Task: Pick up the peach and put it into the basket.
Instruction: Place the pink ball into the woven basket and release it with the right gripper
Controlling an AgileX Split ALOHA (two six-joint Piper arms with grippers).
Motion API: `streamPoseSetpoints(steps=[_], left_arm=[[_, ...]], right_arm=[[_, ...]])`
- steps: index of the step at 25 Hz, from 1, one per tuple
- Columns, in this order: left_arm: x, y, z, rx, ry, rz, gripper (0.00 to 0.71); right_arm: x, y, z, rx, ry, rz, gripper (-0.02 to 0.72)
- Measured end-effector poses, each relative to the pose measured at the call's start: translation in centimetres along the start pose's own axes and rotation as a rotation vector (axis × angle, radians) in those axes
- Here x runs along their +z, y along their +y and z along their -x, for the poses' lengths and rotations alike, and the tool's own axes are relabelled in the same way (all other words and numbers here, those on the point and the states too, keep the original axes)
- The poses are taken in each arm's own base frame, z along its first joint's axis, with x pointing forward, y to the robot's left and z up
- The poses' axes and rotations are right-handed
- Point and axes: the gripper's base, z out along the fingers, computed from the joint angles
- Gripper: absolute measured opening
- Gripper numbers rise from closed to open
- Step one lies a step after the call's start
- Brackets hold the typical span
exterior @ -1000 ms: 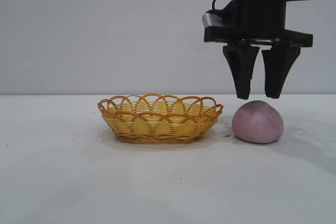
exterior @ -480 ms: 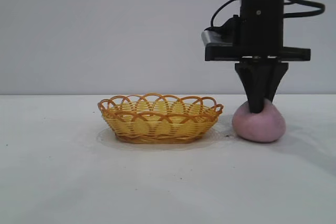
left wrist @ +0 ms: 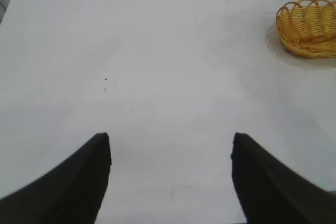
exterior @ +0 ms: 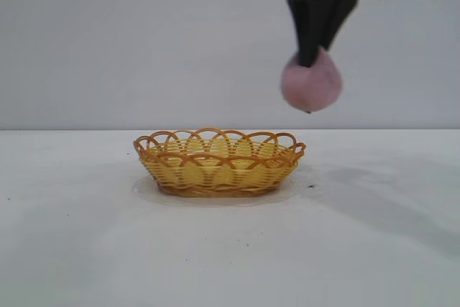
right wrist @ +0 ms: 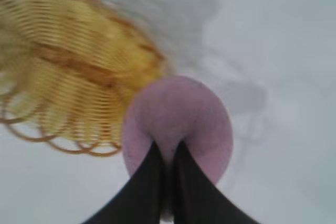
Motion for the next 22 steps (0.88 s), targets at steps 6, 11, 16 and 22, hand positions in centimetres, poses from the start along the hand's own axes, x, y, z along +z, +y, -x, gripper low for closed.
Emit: streamPoseSetpoints(steps=[6,11,16,22], left_arm=[[0.0,0.0,0.0,0.0,0.0,0.0,0.435],[0.0,0.0,0.0,0.0,0.002,0.0,0.435],[0.0,0.0,0.0,0.0,0.002,0.0,0.435],[0.0,0.0,0.0,0.0,0.002,0.0,0.435]], right_arm=[[1.8,3.6,1.0,-0.074,-0.071,0.028,0.0],[4.7,3.8,1.3,-0.072,-0.031,0.03,0.0],[7.0,4.1,1.5,-0.045,-0.008,0.068,0.162],[7.5,4.2,1.6,-0.038,-0.006,0.078,0.305]])
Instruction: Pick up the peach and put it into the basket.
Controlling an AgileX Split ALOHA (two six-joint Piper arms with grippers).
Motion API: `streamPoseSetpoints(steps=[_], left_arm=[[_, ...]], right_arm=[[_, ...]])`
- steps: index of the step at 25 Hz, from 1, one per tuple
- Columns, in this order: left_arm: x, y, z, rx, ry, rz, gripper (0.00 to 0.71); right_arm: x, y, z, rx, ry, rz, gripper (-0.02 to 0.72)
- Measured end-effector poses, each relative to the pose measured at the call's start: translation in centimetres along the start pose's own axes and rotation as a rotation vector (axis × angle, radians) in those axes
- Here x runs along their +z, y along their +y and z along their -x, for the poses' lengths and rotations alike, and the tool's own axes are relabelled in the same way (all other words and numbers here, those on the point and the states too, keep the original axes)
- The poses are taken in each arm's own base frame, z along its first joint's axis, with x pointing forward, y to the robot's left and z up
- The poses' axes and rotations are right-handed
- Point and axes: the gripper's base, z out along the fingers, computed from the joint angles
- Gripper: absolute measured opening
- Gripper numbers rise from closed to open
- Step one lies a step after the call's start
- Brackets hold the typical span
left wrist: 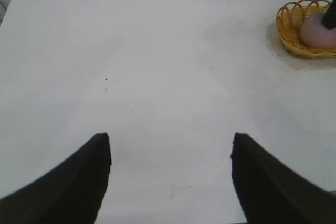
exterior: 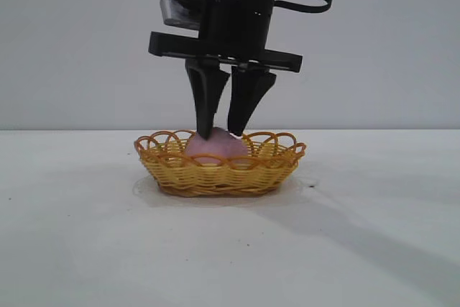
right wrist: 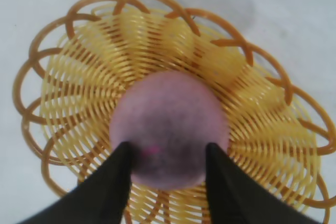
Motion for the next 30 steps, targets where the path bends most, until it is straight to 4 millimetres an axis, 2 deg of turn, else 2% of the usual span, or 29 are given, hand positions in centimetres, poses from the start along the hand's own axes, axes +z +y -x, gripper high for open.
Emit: streamPoseSetpoints(steps=[4,5,7,10,16,20,26,30], left_arm=[[0.0,0.0,0.0,0.0,0.0,0.0,0.435],[0.0,0.0,0.0,0.002,0.0,0.0,0.435],[0.0,0.0,0.0,0.002,0.0,0.0,0.435],[0.0,0.0,0.0,0.002,0.0,0.0,0.435],[0.0,0.0,0.0,0.002,0.0,0.0,0.435],[0.0,0.0,0.0,0.002,0.0,0.0,0.435],[0.0,0.0,0.0,0.002,-0.001,0.0,0.435],[0.0,0.0,0.0,0.002,-0.001,0.0,0.435]], right_arm=[[-0.9,0.0,-0.1,-0.008,0.0,-0.009,0.305],[-1.6,0.0,-0.1,-0.017,-0.01,-0.02,0.346],[-3.0,-0.1,-0.1,-0.035,-0.041,-0.045,0.331],[-4.7,-1.5,-0.1,-0.028,-0.065,-0.083,0.331],[-5.6,-7.6,-0.7,0.102,-0.042,-0.13,0.331],[-6.4,-12.9,-1.9,0.228,-0.017,-0.153,0.331],[-8.0,-20.9,-5.0,0.422,0.004,-0.189,0.331],[-9.3,-24.2,-7.0,0.512,0.006,-0.21,0.331]])
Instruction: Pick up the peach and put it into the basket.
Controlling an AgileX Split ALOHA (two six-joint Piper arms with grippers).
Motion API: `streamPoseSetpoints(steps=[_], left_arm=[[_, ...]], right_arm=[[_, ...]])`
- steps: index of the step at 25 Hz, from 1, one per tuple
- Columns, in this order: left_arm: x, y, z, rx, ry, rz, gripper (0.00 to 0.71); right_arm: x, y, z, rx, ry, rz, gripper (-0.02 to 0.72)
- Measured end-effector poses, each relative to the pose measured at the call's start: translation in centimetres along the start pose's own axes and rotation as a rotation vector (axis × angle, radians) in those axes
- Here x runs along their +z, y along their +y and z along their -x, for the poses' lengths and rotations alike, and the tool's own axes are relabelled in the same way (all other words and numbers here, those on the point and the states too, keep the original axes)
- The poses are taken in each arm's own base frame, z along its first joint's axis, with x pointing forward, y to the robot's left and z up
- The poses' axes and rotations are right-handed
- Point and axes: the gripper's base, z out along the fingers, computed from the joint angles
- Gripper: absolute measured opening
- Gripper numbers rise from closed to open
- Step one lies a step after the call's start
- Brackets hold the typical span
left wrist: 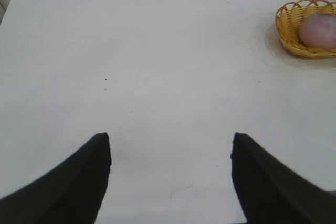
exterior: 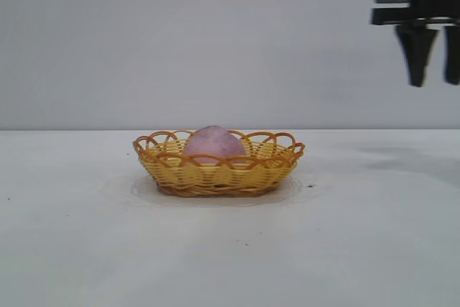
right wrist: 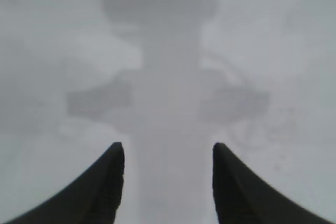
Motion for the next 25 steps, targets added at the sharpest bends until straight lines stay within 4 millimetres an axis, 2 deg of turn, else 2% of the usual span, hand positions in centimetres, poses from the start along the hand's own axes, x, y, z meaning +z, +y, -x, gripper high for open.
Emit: streamPoseSetpoints(steps=[5,9,13,19,25], left_arm=[[0.0,0.0,0.0,0.0,0.0,0.0,0.435],[0.0,0.0,0.0,0.0,0.0,0.0,0.435],[0.0,0.0,0.0,0.0,0.0,0.0,0.435],[0.0,0.0,0.0,0.0,0.0,0.0,0.435],[0.0,0.0,0.0,0.0,0.0,0.0,0.435]], right_arm=[[-2.4,-1.3,-0.9,0.03,-0.025,-0.007,0.331],[-4.8,-1.2,-3.2,0.031,-0.04,-0.006,0.331],[-7.3,-1.1,-6.8,0.029,-0.062,-0.01,0.331],[-12.1,-0.8,-13.1,0.029,-0.165,-0.014,0.331],[-15.3,-0.6,-19.5,0.03,-0.274,-0.019,0.331]])
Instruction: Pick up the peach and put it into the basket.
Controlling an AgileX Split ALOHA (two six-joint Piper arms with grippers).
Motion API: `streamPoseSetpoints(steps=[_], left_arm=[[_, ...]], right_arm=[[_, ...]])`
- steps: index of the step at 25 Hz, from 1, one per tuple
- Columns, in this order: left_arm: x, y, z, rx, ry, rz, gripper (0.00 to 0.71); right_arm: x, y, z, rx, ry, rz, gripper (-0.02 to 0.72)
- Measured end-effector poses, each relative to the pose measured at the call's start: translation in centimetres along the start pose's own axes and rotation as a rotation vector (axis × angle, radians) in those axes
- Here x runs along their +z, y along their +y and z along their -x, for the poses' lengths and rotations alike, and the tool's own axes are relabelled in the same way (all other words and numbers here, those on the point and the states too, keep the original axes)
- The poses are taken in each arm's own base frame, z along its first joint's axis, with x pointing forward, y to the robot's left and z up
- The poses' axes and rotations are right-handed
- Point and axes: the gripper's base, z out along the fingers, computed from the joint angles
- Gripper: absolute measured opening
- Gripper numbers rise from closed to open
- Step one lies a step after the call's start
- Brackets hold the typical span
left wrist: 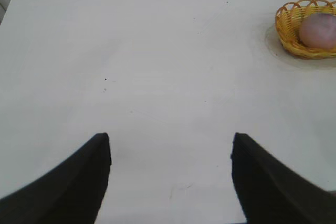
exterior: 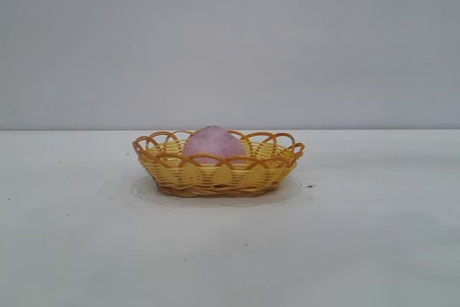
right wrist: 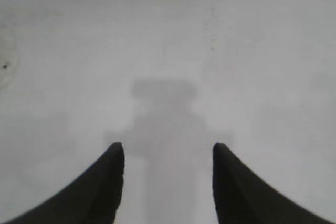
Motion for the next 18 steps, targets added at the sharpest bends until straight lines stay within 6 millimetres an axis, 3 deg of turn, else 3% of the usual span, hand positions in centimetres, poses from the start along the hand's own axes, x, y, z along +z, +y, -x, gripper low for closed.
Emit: streamPoseSetpoints(steps=[9,15,18], left_arm=[[0.0,0.0,0.0,0.0,0.0,0.0,0.435],[0.0,0.0,0.0,0.0,0.0,0.0,0.435],[0.0,0.0,0.0,0.0,0.0,0.0,0.435]], right_arm=[[-4.2,0.1,-10.8,0.003,-0.162,-0.003,0.331],[-4.3,0.3,-17.2,0.008,-0.267,0.01,0.331],[-3.3,0.6,-19.9,0.012,-0.311,0.032,0.331]])
